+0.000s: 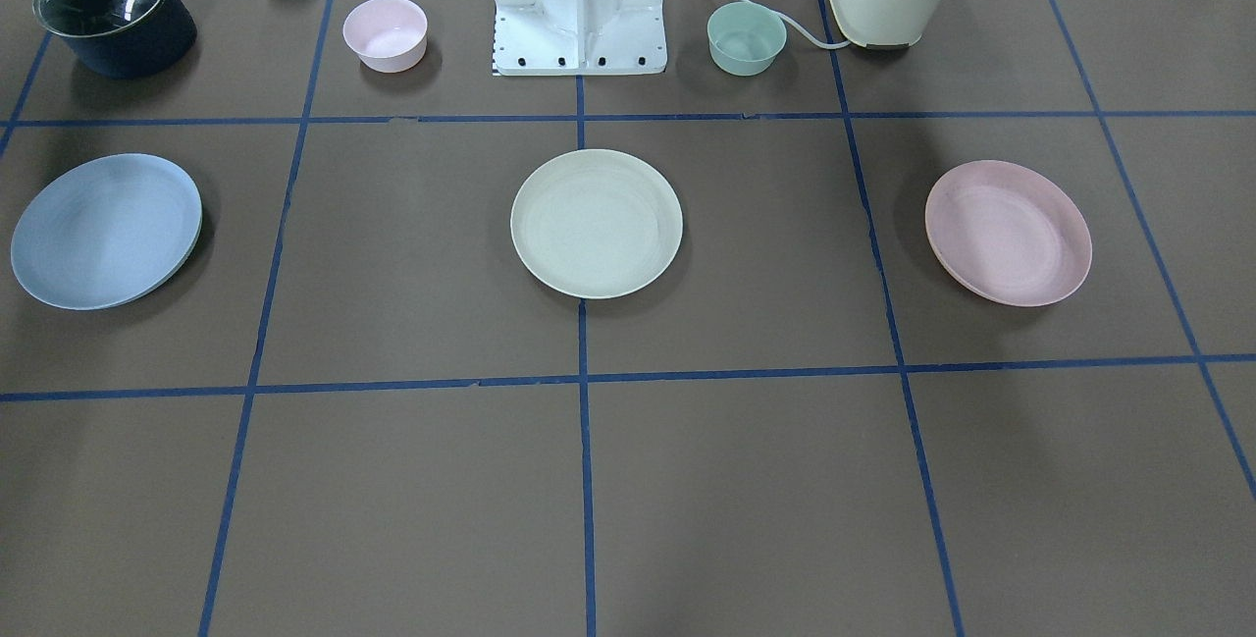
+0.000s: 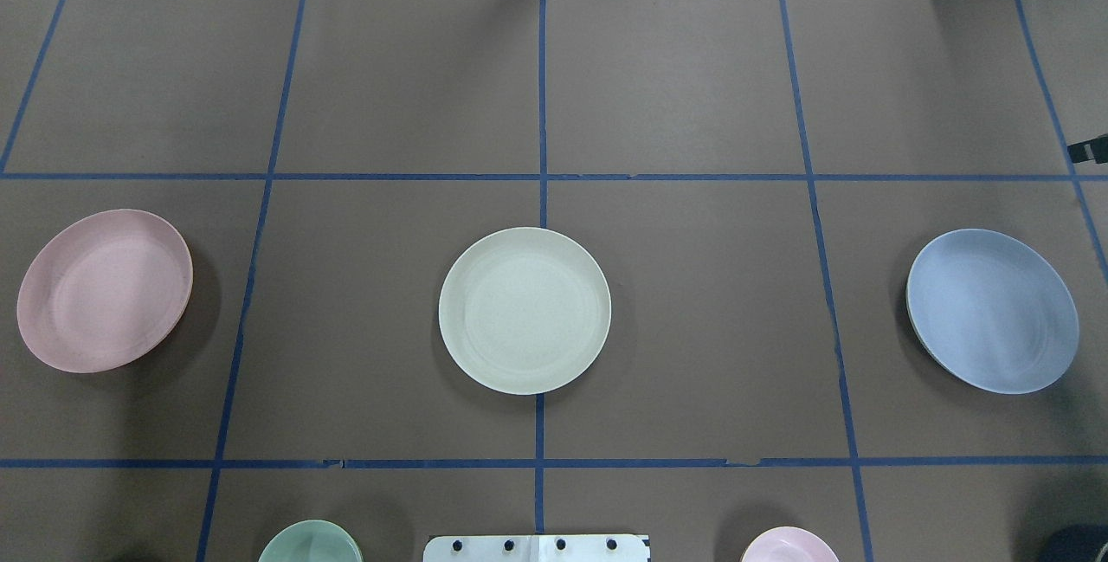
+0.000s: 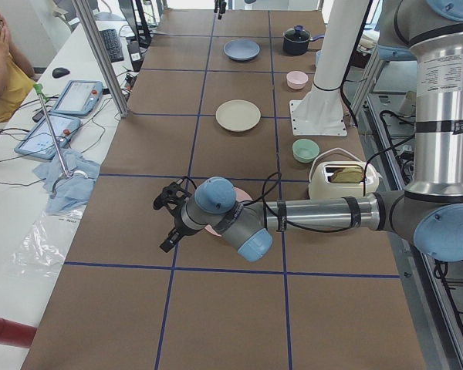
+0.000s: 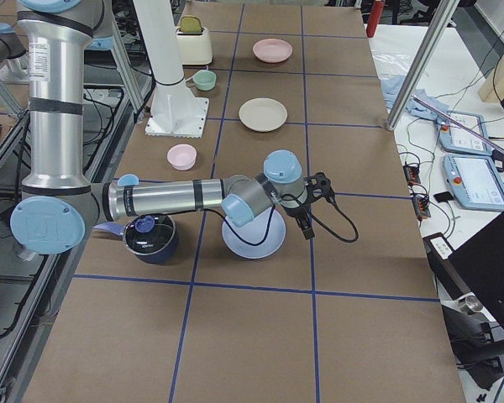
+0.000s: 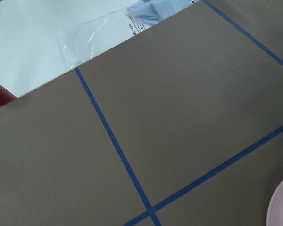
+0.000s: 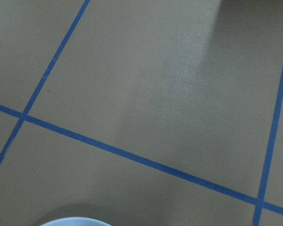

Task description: Stack three plates with pink and blue

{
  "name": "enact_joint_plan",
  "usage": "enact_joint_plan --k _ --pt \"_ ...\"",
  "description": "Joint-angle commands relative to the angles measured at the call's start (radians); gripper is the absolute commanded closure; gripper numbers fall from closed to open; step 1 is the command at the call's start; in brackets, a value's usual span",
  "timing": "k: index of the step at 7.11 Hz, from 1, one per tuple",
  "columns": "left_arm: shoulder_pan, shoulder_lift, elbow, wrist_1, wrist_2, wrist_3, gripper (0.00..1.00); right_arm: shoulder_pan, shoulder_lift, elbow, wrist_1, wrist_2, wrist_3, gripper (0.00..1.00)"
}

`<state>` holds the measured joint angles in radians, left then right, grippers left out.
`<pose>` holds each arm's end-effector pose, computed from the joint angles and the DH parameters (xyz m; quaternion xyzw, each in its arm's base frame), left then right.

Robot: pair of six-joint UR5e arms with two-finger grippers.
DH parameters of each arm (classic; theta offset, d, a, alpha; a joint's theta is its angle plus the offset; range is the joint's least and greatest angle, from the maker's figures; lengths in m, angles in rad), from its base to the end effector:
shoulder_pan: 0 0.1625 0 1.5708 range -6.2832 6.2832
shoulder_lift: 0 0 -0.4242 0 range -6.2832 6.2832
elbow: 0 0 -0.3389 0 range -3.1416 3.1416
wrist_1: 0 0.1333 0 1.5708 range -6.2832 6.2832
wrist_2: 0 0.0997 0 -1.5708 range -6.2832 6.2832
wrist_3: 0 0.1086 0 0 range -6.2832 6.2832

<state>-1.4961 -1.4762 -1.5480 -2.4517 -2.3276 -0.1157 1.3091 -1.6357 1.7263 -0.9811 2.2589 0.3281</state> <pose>-0.0270 -0.4263 0.6126 0.3120 0.3742 0.1199 0.8650 -0.0518 -0.4419 0.5576 0.2081 -0.3955 -0.0830 0.8907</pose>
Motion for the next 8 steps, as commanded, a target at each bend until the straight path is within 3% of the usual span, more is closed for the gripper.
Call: enact_joint_plan --k 1,2,4,6,7,8 --pt "0.187 0.074 0.028 -0.207 0.105 -0.343 0.00 -0.040 -0.004 0.001 0.036 -0.028 0.065 0.00" --pt "0.274 0.091 0.034 -0.248 0.185 -0.423 0.00 -0.040 -0.006 0.001 0.036 -0.027 0.065 0.00" --pt "0.338 0.093 0.081 -0.306 0.234 -0.473 0.00 -0.040 -0.007 0.002 0.036 -0.024 0.066 0.00" --pt "0.484 0.093 0.092 -0.358 0.321 -0.608 0.01 -0.040 -0.010 0.001 0.038 -0.022 0.068 0.00" --pt "0.517 0.093 0.092 -0.368 0.352 -0.616 0.07 -0.040 -0.012 0.002 0.038 -0.021 0.068 0.00" --pt "0.530 0.093 0.094 -0.368 0.356 -0.616 0.25 -0.040 -0.012 0.002 0.038 -0.019 0.068 0.00"
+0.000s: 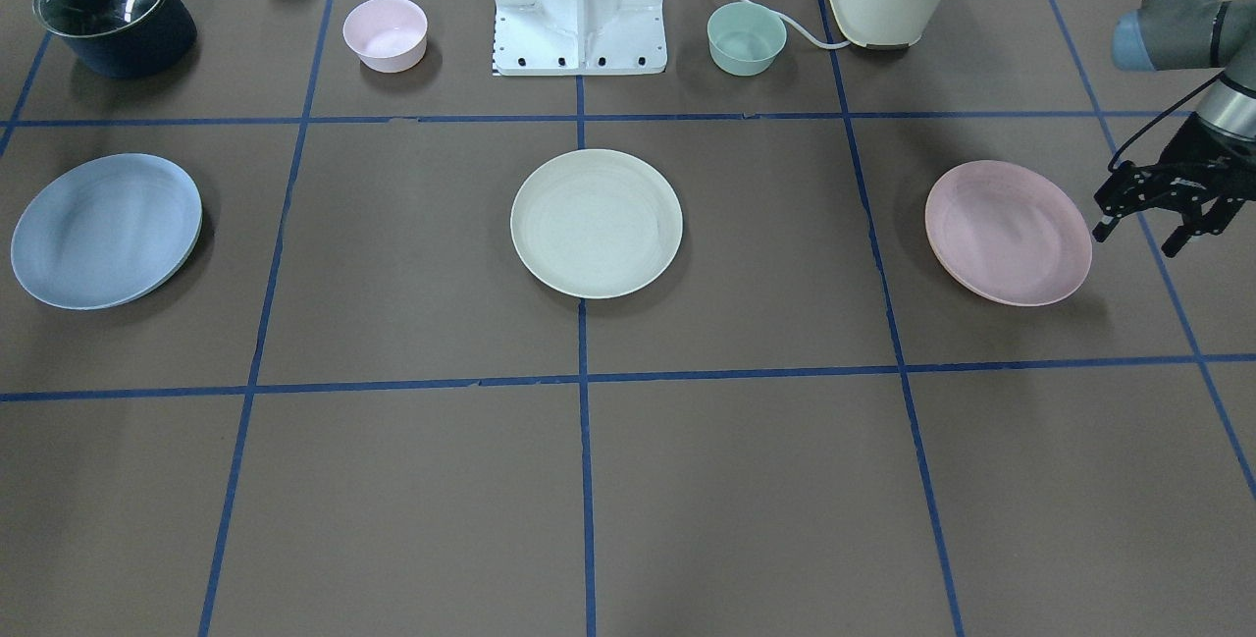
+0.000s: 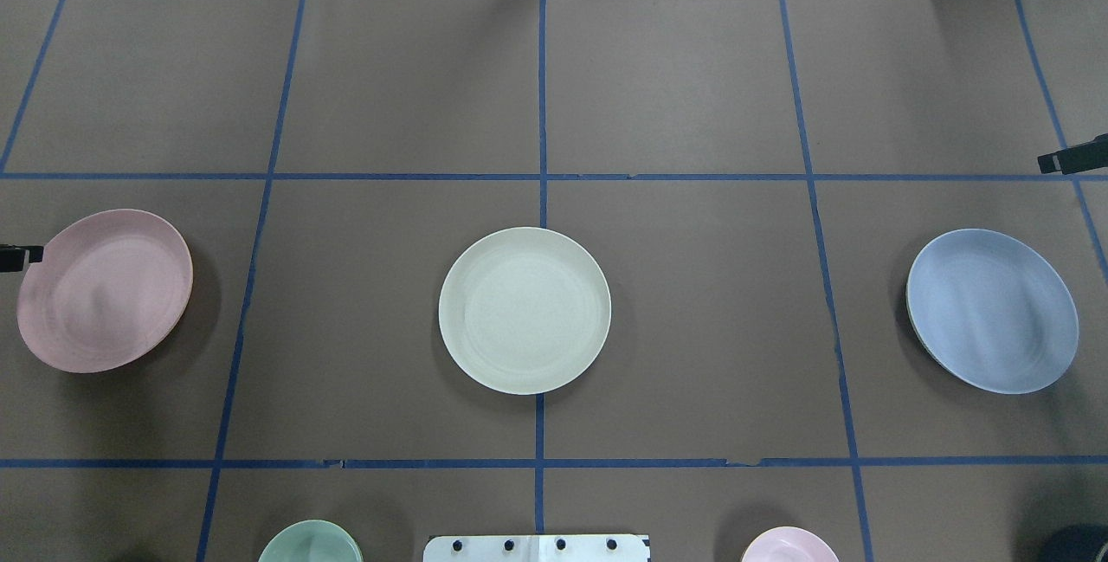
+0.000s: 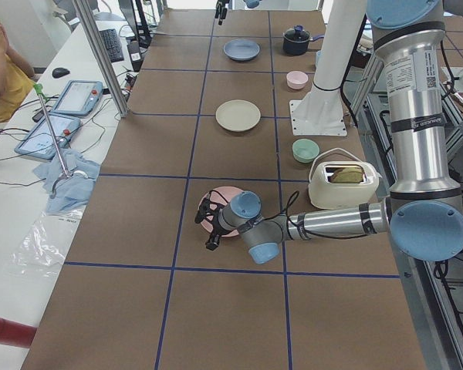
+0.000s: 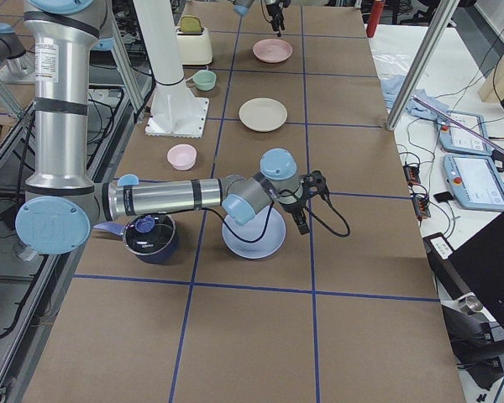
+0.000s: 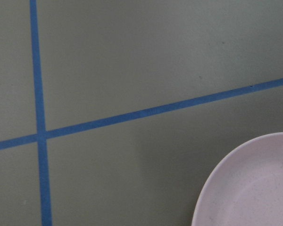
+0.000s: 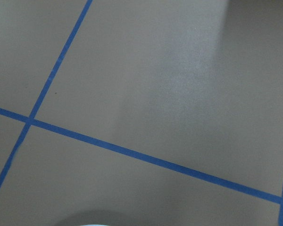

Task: Stack three plates with pink and blue
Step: 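Grip the rim of the pink plate with the left gripper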

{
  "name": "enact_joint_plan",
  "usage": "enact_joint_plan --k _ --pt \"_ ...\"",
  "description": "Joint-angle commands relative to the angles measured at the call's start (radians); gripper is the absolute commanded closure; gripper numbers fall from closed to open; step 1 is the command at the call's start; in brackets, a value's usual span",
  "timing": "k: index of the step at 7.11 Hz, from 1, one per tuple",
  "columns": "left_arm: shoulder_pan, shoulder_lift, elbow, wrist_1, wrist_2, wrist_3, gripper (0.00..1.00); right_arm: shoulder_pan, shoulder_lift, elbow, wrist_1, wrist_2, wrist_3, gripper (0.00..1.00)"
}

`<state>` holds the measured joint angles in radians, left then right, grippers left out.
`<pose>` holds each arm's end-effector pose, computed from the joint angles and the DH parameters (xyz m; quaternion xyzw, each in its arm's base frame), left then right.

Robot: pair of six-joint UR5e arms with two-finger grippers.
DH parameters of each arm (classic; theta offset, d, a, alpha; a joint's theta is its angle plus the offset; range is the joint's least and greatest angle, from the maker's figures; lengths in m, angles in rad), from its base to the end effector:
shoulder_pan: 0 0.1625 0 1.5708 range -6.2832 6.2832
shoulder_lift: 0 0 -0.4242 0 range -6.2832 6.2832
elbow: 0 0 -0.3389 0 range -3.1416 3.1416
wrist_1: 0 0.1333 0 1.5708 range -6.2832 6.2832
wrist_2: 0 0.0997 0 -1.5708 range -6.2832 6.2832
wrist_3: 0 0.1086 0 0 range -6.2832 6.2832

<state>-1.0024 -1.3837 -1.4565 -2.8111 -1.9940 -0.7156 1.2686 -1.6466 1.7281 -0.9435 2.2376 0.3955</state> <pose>0.1317 -0.3710 0.6579 0.2421 0.4149 0.0306 0.8766 -0.0669 -0.4368 0.5578 0.2033 -0.4005 -0.0721 0.8905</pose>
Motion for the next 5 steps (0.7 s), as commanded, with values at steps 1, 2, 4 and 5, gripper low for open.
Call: enact_joint_plan --k 1,2,4,5 --pt "0.050 0.000 0.008 -0.008 0.023 -0.015 0.44 0.000 -0.001 0.001 0.000 0.001 0.000 0.00" --pt "0.062 0.000 0.011 -0.008 0.023 -0.013 0.45 0.000 -0.001 0.001 0.000 0.002 0.000 0.00" --pt "0.083 0.000 0.015 -0.008 0.024 -0.010 0.46 0.000 -0.001 0.001 0.000 0.001 0.000 0.00" --pt "0.088 0.000 0.016 -0.011 0.023 -0.010 0.58 0.000 -0.001 0.001 0.000 0.002 0.000 0.00"
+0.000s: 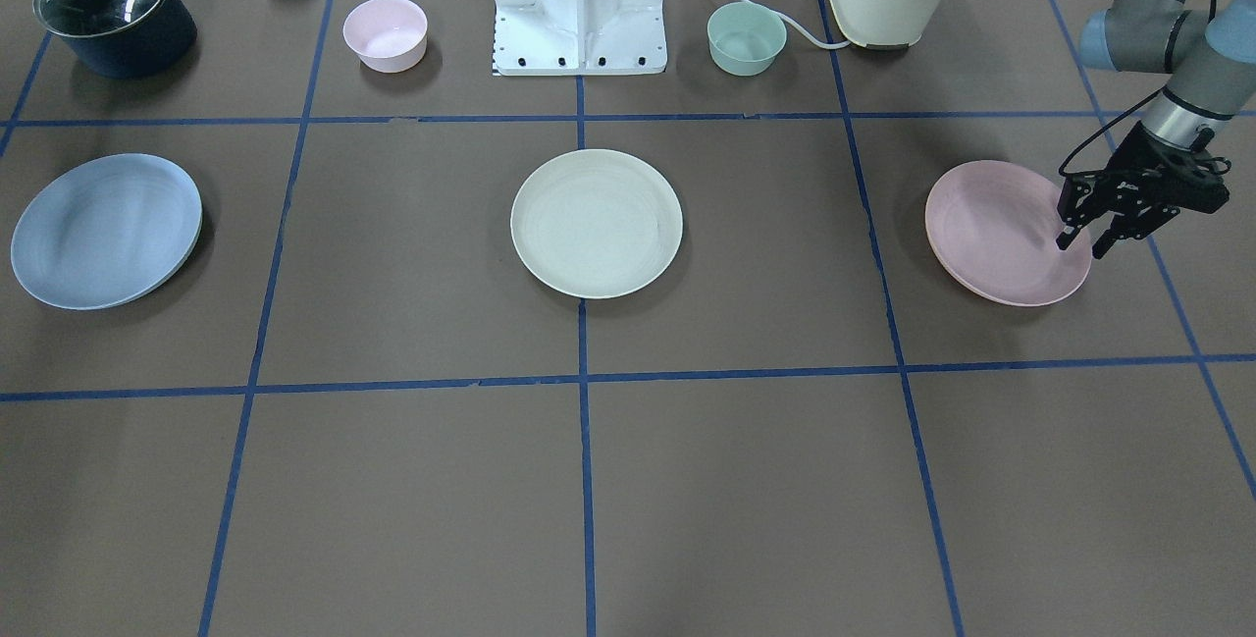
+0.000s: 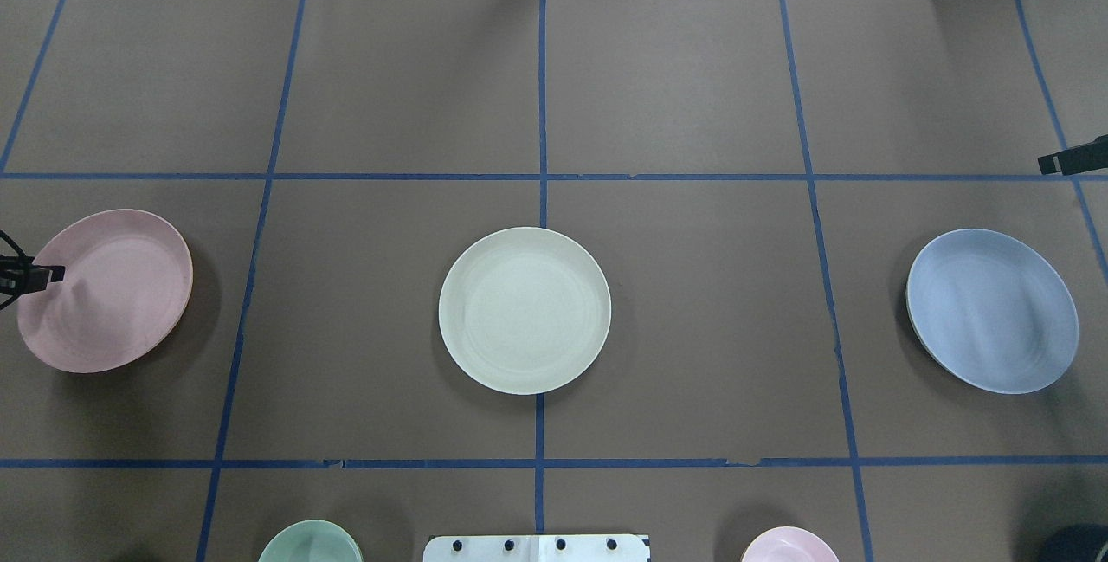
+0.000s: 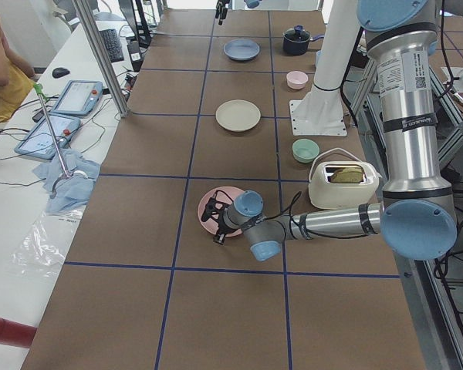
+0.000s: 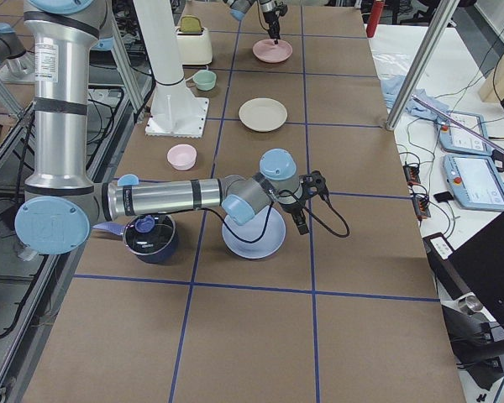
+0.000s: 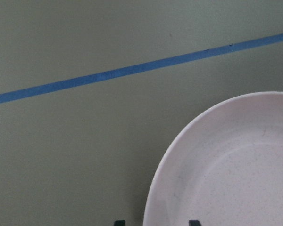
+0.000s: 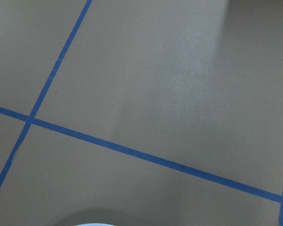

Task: Stack three plates with pink and blue
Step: 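Grip the rim of the pink plate with the left gripper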

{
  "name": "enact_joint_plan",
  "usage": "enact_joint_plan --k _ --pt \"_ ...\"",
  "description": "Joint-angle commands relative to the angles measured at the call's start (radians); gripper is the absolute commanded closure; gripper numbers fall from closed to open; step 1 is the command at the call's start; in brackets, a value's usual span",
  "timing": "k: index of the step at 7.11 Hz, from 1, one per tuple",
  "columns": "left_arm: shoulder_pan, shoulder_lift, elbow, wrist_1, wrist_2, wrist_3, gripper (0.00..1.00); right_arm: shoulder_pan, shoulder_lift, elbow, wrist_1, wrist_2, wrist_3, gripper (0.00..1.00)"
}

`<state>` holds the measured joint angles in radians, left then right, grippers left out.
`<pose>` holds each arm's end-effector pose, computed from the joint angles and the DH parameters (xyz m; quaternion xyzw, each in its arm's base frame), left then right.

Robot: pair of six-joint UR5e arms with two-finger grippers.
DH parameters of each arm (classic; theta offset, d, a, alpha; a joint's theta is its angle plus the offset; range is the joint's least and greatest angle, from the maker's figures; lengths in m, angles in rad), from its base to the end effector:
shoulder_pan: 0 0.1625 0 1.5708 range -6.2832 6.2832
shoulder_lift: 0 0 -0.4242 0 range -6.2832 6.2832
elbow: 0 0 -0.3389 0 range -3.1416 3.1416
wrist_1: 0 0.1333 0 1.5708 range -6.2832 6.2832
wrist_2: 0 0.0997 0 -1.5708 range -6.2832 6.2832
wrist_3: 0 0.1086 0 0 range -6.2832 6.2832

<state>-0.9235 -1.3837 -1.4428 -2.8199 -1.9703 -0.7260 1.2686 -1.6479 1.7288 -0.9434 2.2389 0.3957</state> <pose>0.1583 -0.3605 0.6637 0.2289 0.4168 0.0548 0.8780 -0.0668 -0.4362 0.5579 0.2027 -0.4010 -0.0722 0.8904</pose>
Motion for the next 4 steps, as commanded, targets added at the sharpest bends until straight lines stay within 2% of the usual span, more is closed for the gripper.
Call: enact_joint_plan --k 1,2,3,4 --pt "0.008 0.000 -0.001 -0.006 -0.001 0.003 0.94 0.000 -0.001 0.001 0.000 0.001 0.000 0.00" --pt "0.008 0.000 -0.004 -0.007 -0.010 0.005 1.00 0.000 -0.001 0.002 0.002 0.001 0.000 0.00" --pt "0.006 -0.002 -0.023 -0.003 -0.028 0.005 1.00 0.000 -0.003 0.002 0.002 0.001 0.000 0.00" --pt "-0.004 -0.014 -0.051 0.005 -0.104 0.005 1.00 0.000 -0.003 0.002 0.002 0.001 0.000 0.00"
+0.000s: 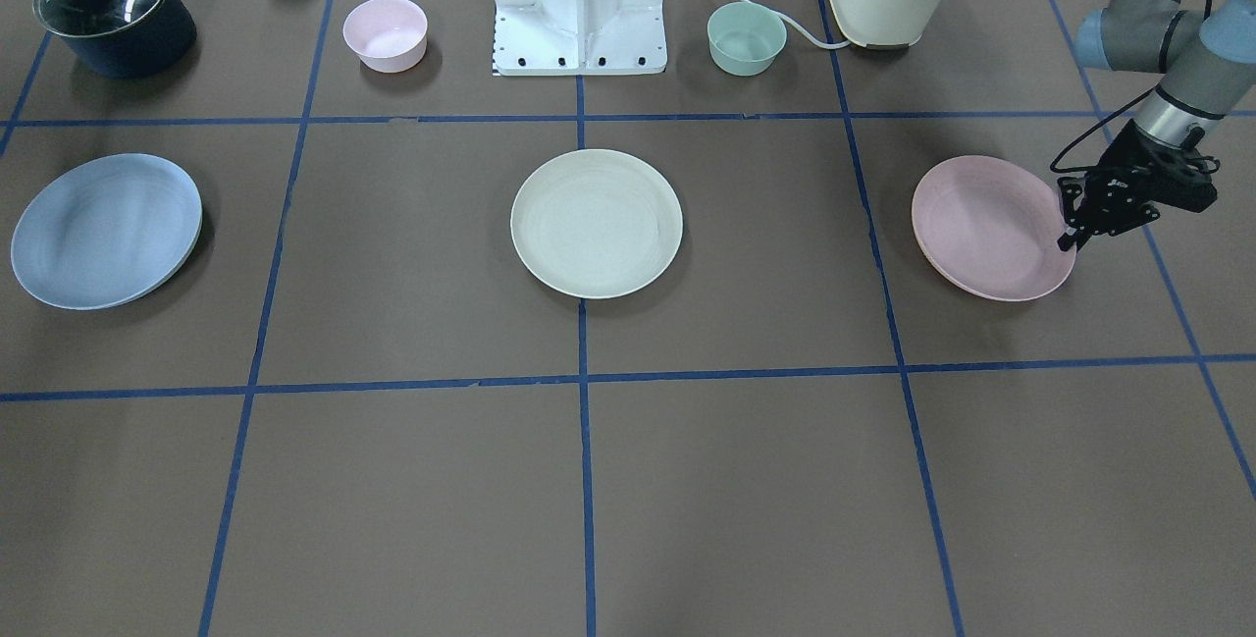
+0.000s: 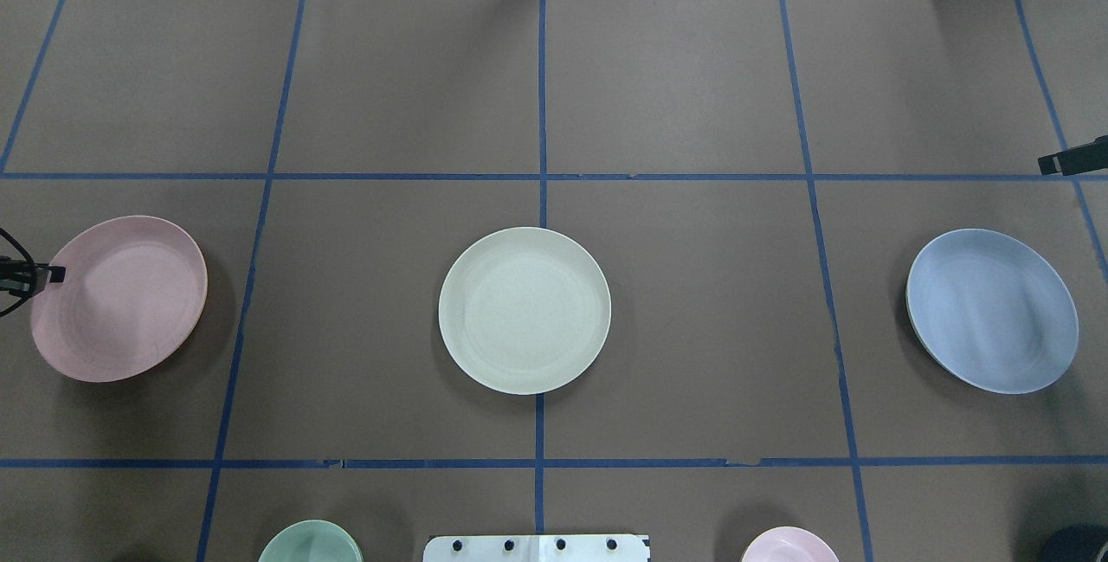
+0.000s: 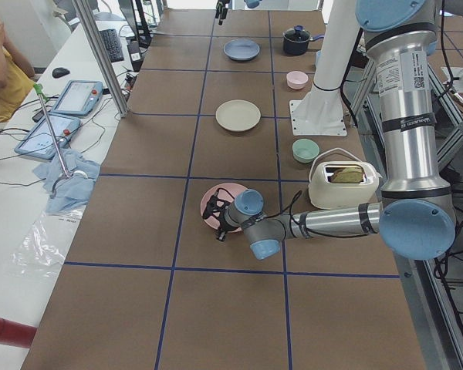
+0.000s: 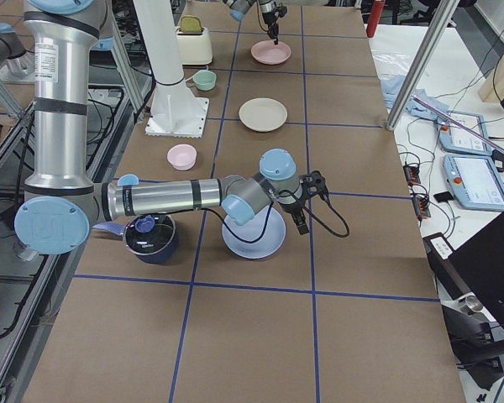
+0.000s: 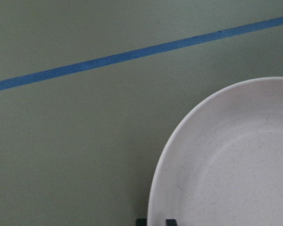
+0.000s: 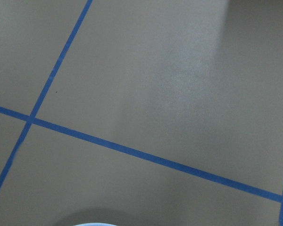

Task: Stack three plates with pink and blue
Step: 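Grip the rim of the pink plate with the left gripper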

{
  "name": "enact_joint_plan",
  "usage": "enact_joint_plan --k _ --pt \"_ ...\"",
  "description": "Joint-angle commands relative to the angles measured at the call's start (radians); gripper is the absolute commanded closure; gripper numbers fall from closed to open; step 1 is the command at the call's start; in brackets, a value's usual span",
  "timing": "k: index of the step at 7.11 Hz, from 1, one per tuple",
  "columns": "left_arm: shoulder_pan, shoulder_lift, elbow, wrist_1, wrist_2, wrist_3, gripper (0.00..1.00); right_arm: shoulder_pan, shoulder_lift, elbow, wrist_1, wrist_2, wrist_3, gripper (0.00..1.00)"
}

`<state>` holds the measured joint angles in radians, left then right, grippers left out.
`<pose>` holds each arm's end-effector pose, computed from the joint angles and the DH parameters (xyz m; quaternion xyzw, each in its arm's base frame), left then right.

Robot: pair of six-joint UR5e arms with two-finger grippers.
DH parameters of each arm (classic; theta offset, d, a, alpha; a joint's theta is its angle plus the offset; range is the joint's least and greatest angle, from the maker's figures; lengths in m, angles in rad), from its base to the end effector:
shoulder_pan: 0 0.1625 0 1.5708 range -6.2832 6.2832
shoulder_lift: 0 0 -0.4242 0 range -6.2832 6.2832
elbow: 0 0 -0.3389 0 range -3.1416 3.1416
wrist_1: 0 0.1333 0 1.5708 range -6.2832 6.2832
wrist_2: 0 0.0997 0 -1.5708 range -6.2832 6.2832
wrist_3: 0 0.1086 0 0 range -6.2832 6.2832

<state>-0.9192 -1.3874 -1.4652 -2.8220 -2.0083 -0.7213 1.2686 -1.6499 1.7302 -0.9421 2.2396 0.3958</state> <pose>0.1642 -0.3592 0.6506 0.2275 0.4351 0.0702 0.8683 -0.0666 -0.4353 0.5579 0.2029 -0.4014 -0.0724 0.8902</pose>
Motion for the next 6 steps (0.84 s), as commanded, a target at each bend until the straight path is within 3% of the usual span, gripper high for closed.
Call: enact_joint_plan --k 1,2,4,5,6 --pt "-0.013 -0.015 -0.076 0.016 -0.110 -0.001 1.00 0.000 -0.005 0.000 0.015 0.000 0.000 0.00" --pt "-0.015 -0.051 -0.142 0.098 -0.112 -0.012 1.00 0.000 -0.016 0.000 0.038 0.002 0.002 0.00" --pt "-0.015 -0.193 -0.345 0.487 -0.110 -0.054 1.00 0.000 -0.022 0.000 0.042 0.003 0.002 0.00" --pt "0.018 -0.300 -0.375 0.572 -0.099 -0.190 1.00 0.000 -0.024 0.000 0.042 0.003 0.002 0.00" --pt "0.133 -0.374 -0.365 0.579 -0.064 -0.310 1.00 0.000 -0.022 0.000 0.042 0.003 0.002 0.00"
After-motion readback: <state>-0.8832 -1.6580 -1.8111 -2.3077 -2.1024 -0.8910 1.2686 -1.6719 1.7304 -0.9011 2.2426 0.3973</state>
